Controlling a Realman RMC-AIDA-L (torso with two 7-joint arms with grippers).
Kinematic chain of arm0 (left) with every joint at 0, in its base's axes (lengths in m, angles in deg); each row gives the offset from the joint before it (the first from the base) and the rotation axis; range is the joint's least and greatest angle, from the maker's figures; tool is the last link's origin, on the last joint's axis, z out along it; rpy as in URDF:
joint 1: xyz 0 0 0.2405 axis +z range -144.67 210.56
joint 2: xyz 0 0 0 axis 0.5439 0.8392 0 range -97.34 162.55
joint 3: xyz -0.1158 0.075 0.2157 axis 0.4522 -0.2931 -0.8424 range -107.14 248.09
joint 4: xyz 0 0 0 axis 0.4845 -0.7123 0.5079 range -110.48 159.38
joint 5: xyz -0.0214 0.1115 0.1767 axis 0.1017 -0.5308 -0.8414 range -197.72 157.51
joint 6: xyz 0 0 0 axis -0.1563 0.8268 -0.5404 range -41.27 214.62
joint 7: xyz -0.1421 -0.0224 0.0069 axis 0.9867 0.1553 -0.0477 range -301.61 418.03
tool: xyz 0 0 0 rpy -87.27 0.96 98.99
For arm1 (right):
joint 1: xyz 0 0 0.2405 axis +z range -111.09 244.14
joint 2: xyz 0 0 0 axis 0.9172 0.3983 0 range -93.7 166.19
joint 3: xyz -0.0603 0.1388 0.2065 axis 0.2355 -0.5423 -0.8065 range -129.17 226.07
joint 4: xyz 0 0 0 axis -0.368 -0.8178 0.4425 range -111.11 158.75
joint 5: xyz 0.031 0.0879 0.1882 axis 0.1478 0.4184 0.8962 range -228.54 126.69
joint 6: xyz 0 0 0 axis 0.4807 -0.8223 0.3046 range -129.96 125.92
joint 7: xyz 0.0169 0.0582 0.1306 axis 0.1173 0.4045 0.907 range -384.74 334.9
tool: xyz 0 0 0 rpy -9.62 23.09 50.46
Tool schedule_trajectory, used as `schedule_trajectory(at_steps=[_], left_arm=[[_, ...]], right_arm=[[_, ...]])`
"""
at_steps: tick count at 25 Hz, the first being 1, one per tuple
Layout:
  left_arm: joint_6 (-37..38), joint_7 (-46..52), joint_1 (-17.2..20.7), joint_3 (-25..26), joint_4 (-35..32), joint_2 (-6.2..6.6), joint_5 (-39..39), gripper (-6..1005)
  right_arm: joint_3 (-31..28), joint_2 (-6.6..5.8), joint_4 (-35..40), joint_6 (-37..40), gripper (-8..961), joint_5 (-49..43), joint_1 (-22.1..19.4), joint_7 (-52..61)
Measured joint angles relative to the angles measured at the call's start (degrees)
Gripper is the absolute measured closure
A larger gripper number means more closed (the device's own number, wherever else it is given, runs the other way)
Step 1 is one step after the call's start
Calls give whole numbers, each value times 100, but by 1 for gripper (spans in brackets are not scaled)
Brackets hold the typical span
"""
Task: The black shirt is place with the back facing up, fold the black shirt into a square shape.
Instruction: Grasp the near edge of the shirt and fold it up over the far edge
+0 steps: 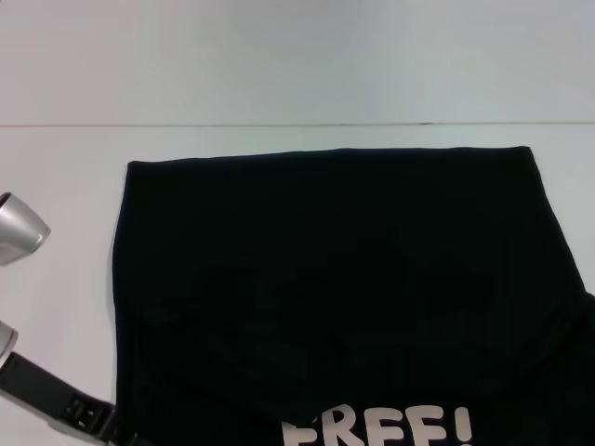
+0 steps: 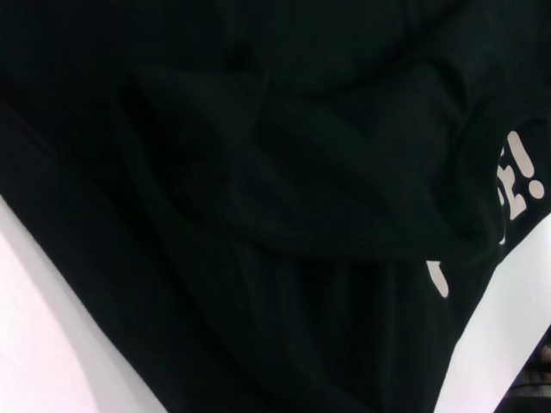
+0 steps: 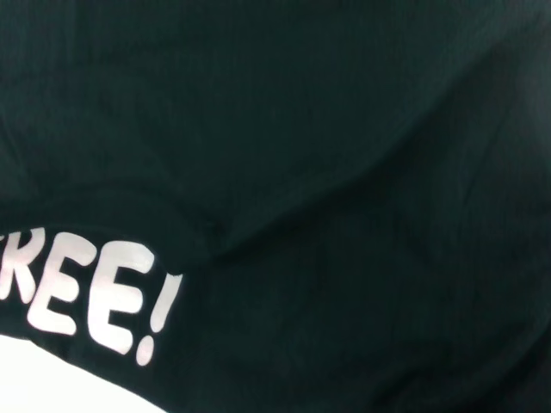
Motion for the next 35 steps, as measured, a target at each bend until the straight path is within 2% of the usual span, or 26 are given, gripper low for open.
schedule_trajectory(at_steps=[6,10,14,17,21,23,26,35], left_arm=[[-74,-10,-183,346,-4,71,83,997],[-77,-18,-313,595,20,173,327,997],[-125,19,-490,751,58,272,599,996],[-281,105,-649,939,168,360,650,996],[-756,392,-801,1184,255,487,659,996],[-1082,542,-850,1256,259,523,664,996],[-1605,694,-932,1264,348,533,678,996],[-3497,848,-1052,1014,1061,384,668,997]], right_arm=[[-528,-40,-1,163,896,117,120,-279],[-795,-126,0,273,896,534,156,-420],[-908,-259,-10,283,896,1121,169,-441],[-1098,-412,-49,264,896,1524,208,-413],[-1588,-604,-63,69,896,1742,301,-336],[-1786,-660,-62,-240,896,1763,353,-237],[-1791,-641,-127,-853,896,1772,433,-145],[-1494,-402,-933,-2985,895,1727,664,-90]])
